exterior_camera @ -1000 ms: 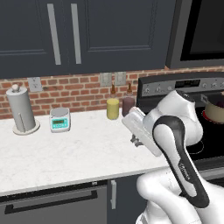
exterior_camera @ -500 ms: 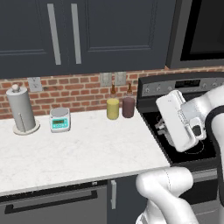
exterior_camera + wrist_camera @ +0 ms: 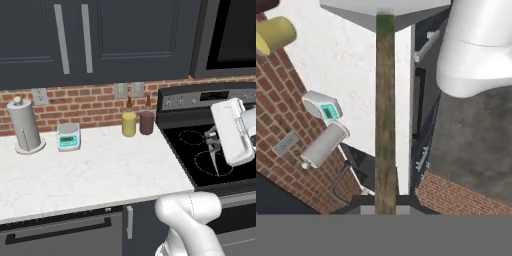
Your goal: Put the lemon wedge and eggplant in the pot. Retrieve the spatula and lightly stir the vegetables in the pot.
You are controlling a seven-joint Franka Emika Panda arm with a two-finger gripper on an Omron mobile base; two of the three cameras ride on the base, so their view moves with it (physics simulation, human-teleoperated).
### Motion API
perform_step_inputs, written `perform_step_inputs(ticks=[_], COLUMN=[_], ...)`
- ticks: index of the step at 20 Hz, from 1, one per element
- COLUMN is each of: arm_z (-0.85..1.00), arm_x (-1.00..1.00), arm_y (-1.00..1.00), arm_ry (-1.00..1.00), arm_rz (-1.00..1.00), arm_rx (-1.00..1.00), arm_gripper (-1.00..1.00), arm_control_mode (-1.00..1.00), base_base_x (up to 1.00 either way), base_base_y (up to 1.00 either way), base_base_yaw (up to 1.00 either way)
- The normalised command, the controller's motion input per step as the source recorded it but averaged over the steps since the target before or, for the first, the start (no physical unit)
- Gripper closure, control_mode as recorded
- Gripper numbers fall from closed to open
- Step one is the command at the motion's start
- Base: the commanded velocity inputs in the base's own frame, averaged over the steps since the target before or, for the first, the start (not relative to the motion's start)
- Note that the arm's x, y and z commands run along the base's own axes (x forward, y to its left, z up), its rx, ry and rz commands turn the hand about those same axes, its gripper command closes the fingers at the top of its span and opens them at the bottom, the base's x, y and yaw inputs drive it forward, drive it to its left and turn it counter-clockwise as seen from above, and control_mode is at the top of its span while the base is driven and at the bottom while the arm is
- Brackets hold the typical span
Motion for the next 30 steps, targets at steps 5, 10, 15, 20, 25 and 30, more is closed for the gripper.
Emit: perform_step_inputs(ticks=[5,10,15,20,25,30], arm_z=[0.00,0.00,0.00,0.00,0.00,0.00], arm_x=[-0.02,0.00,0.00,0.00,0.00,0.00], arm_y=[-0.48,0.00,0.00,0.00,0.00,0.00], arm_ry=[0.00,0.00,0.00,0.00,0.00,0.00], arm_rz=[-0.11,0.00,0.00,0.00,0.00,0.00], arm_rx=[0.03,0.00,0.00,0.00,0.00,0.00], arm_gripper=[1.00,1.00,1.00,1.00,1.00,1.00], arm_control_mode=[-1.00,1.00,1.00,1.00,1.00,1.00], base_base_x=[0.00,-0.01,0.03,0.19,0.24,0.30], base_base_y=[0.00,-0.47,-0.96,-1.00,-0.94,-0.73], base_base_yaw=[0.00,-0.12,-0.12,-0.05,0.02,0.17])
